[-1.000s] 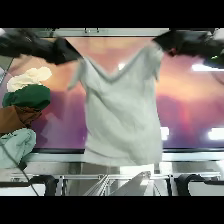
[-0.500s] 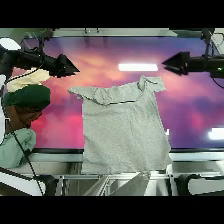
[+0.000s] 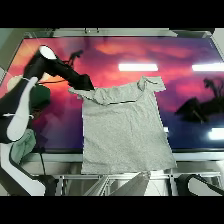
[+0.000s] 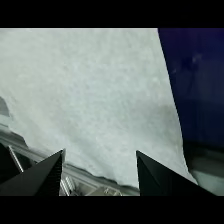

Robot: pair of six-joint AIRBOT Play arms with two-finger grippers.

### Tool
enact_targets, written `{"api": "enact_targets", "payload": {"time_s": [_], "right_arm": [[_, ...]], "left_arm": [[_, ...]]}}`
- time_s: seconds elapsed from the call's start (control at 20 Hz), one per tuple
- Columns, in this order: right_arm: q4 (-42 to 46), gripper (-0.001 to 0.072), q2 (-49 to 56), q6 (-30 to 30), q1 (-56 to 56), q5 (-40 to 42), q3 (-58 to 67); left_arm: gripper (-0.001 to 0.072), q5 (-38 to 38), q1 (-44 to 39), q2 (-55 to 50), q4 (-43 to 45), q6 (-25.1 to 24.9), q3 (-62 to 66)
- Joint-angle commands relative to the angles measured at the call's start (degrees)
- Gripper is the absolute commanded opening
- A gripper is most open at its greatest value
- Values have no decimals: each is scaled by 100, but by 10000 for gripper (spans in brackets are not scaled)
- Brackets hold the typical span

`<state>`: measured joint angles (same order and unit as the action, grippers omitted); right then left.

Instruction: Fold the shirts.

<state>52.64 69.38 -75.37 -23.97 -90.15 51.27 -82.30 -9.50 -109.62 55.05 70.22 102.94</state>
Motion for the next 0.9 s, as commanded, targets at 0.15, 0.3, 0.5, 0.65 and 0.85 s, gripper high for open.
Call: {"api": "enact_targets", "payload": {"time_s": [0.15, 0.3, 0.5, 0.65, 0.85], "right_arm": [[483, 519, -101, -413, -85, -114, -953], [483, 520, -101, -393, -85, -101, -953], [483, 519, -101, -348, -83, -74, -953], [483, 521, -101, -328, -83, 13, -953], [479, 525, -98, -334, -83, 33, -953]], "left_arm": [[342, 334, -345, -518, 531, -118, 7], [342, 472, -356, -621, 529, -118, 7], [342, 321, -404, -605, 809, -85, 306], [342, -302, -299, -540, 1049, -55, 1064], [343, -127, -81, -603, 1073, 249, 973]]}}
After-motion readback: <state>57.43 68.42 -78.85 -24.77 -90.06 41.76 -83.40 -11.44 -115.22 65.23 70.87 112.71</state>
